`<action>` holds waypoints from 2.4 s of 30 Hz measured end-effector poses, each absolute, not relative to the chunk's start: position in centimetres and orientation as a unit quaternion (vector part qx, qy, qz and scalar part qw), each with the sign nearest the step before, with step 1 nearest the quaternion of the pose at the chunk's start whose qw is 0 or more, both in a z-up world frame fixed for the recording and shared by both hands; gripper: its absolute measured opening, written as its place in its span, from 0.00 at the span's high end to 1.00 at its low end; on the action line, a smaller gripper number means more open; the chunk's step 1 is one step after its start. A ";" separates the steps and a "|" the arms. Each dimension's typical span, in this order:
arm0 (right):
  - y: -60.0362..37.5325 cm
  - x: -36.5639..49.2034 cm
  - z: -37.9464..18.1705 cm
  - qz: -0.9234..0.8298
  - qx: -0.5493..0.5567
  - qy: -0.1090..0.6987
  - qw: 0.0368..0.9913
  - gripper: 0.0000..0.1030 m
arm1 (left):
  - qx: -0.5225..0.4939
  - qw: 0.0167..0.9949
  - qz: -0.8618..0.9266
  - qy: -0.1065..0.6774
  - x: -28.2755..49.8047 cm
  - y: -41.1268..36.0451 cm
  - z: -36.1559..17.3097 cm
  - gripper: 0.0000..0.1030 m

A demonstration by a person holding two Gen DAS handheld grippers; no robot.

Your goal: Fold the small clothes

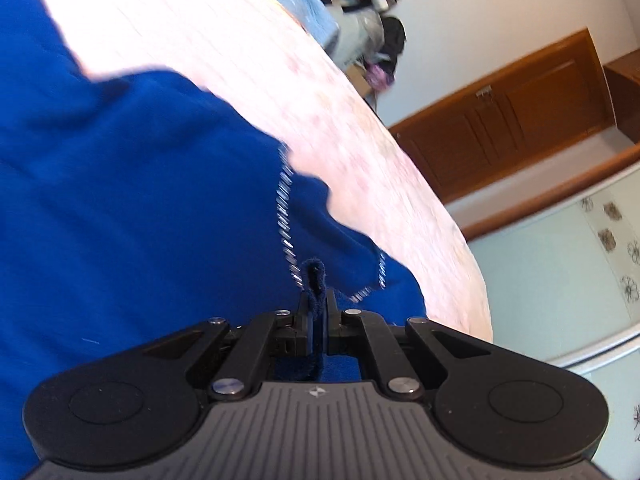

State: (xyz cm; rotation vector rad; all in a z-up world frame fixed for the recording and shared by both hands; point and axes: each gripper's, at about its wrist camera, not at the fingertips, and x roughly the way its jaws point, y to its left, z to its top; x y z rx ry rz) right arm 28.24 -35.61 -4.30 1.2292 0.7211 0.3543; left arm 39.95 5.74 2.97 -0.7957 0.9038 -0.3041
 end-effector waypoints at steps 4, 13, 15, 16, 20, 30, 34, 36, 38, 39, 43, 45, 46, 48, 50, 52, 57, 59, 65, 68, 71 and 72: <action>-37.2 27.9 -3.8 0.158 0.557 0.317 0.751 0.47 | -0.382 0.816 -0.122 0.416 39.1 8.8 3.6 0.96; -41.3 29.3 -1.1 0.137 0.549 0.288 0.773 0.38 | -0.361 0.830 -0.080 0.418 38.6 11.6 4.7 0.96; -41.8 30.3 -0.7 0.133 0.546 0.288 0.775 0.35 | -0.355 0.829 -0.071 0.426 39.2 11.9 4.3 0.96; -42.0 31.1 -0.6 0.132 0.547 0.289 0.775 0.35 | -0.348 0.829 -0.065 0.433 39.4 11.9 4.1 0.96; -41.6 34.8 0.0 0.146 0.542 0.296 0.773 0.32 | -0.346 0.830 -0.057 0.434 39.4 12.1 4.0 0.96; -37.6 41.0 -1.6 0.102 0.434 0.391 0.805 0.30 | -0.343 0.829 -0.036 0.440 39.2 13.8 3.0 0.96; -38.1 40.6 -2.4 0.116 0.429 0.383 0.810 0.40 | -0.343 0.825 -0.032 0.448 39.5 13.9 1.9 0.96; -38.5 40.4 -2.0 0.110 0.437 0.389 0.803 0.40 | -0.343 0.822 -0.032 0.453 39.6 13.9 1.4 0.96; -38.2 39.7 -1.0 0.111 0.434 0.385 0.807 0.35 | -0.341 0.821 -0.031 0.456 39.6 13.8 1.1 0.96; -37.8 39.3 -0.3 0.124 0.424 0.380 0.813 0.34 | -0.339 0.821 -0.030 0.457 39.5 13.8 1.0 0.96; -36.0 38.3 0.7 0.160 0.380 0.396 0.820 0.30 | -0.326 0.826 -0.031 0.459 39.5 13.7 0.9 0.96; -35.2 38.5 0.3 0.155 0.344 0.418 0.827 0.27 | -0.323 0.826 -0.029 0.461 39.6 13.7 0.7 0.96; -35.0 38.7 -0.1 0.147 0.327 0.430 0.829 0.29 | -0.317 0.828 -0.028 0.461 39.6 13.6 0.6 0.96; -35.2 38.3 -0.6 0.156 0.333 0.418 0.831 0.28 | -0.303 0.835 -0.031 0.458 39.6 13.4 0.5 0.96; -35.6 38.1 -0.7 0.154 0.350 0.418 0.824 0.28 | -0.301 0.837 -0.032 0.456 39.5 13.4 0.6 0.96; -35.6 38.2 -0.5 0.155 0.345 0.421 0.824 0.29 | -0.297 0.838 -0.031 0.457 39.4 13.5 0.7 0.96; -35.3 37.5 1.4 0.155 0.341 0.412 0.831 0.25 | -0.307 0.839 -0.025 0.447 38.2 14.4 2.4 0.96; -34.8 36.9 2.5 0.172 0.335 0.394 0.838 0.23 | -0.285 0.859 -0.016 0.425 37.1 14.4 4.2 0.95; -32.2 37.5 2.5 0.198 0.330 0.409 0.828 0.20 | -0.270 0.874 -0.067 0.398 36.6 11.3 5.8 0.95; -31.4 37.9 1.3 0.186 0.326 0.428 0.822 0.19 | -0.263 0.865 -0.073 0.421 37.5 9.6 3.8 0.95; -31.2 37.7 0.1 0.181 0.313 0.436 0.824 0.23 | -0.261 0.854 -0.046 0.448 38.0 9.5 0.7 0.95; -31.2 37.5 0.0 0.184 0.315 0.434 0.824 0.22 | -0.273 0.854 -0.052 0.439 37.7 9.9 -0.2 0.96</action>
